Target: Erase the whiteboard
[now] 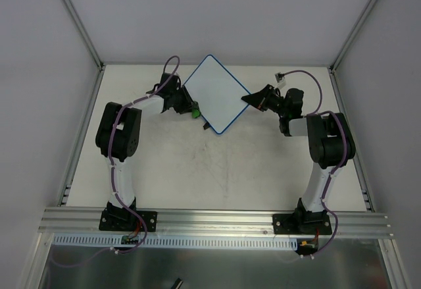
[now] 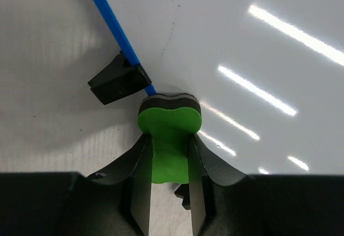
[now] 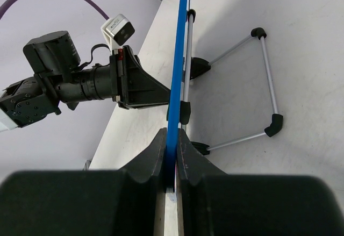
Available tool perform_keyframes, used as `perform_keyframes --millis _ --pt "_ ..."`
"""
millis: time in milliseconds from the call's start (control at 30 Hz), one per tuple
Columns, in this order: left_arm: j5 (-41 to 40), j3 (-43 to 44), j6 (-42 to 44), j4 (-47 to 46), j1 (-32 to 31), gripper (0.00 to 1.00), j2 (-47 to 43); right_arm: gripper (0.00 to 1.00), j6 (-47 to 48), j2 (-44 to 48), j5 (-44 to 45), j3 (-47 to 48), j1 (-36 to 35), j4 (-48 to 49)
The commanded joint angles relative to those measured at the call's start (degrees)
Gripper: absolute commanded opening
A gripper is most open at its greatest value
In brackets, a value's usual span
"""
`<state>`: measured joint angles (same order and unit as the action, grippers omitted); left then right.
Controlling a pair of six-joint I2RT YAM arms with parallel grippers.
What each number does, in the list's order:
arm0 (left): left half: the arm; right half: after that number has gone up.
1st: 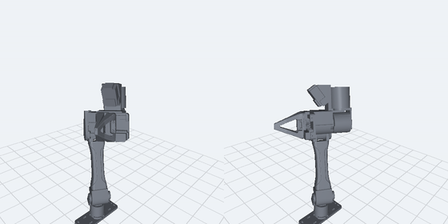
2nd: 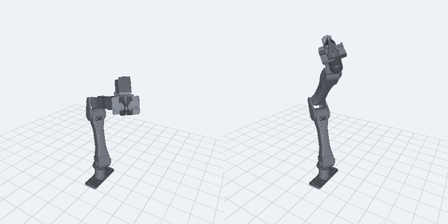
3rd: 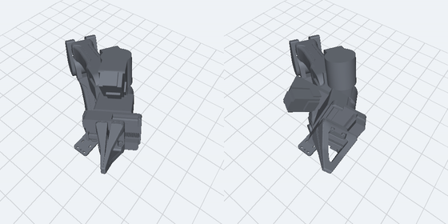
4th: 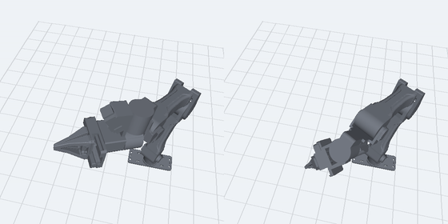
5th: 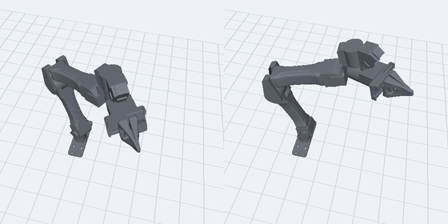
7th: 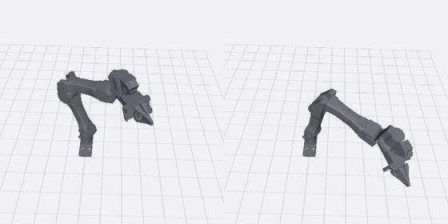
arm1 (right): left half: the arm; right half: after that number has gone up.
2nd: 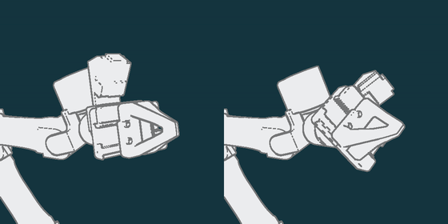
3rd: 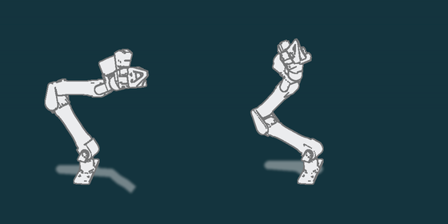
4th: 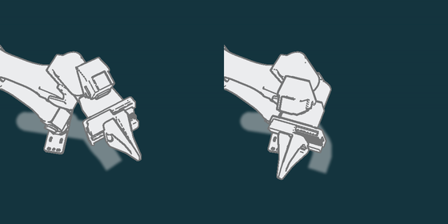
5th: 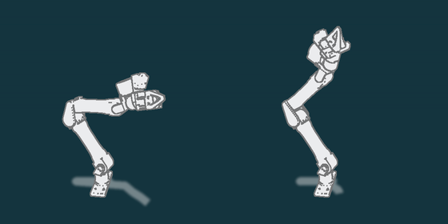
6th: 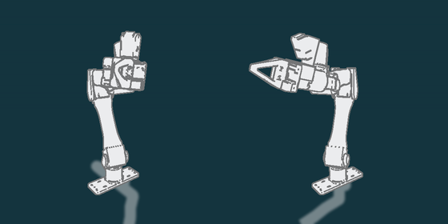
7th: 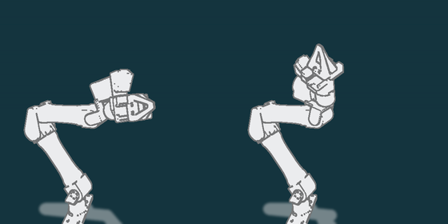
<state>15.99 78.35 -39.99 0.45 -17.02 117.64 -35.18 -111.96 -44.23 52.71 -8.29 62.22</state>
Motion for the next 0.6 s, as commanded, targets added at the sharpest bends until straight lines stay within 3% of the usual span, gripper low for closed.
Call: perform_keyframes --millis 0,300,567 --pt "-3.24 -0.57 -3.25 8.24 -0.04 0.00 2.41 0.00 -0.68 0.87 -4.20 0.12 -1.90 3.00" --pt "-4.03 0.41 -2.20 13.44 0.05 0.00 -0.39 0.00 -0.86 0.78 -4.03 0.11 -1.81 3.17" --pt "-11.58 -8.81 2.10 16.85 0.14 0.00 -14.96 0.00 -0.94 0.96 -3.76 0.20 -1.55 3.09"
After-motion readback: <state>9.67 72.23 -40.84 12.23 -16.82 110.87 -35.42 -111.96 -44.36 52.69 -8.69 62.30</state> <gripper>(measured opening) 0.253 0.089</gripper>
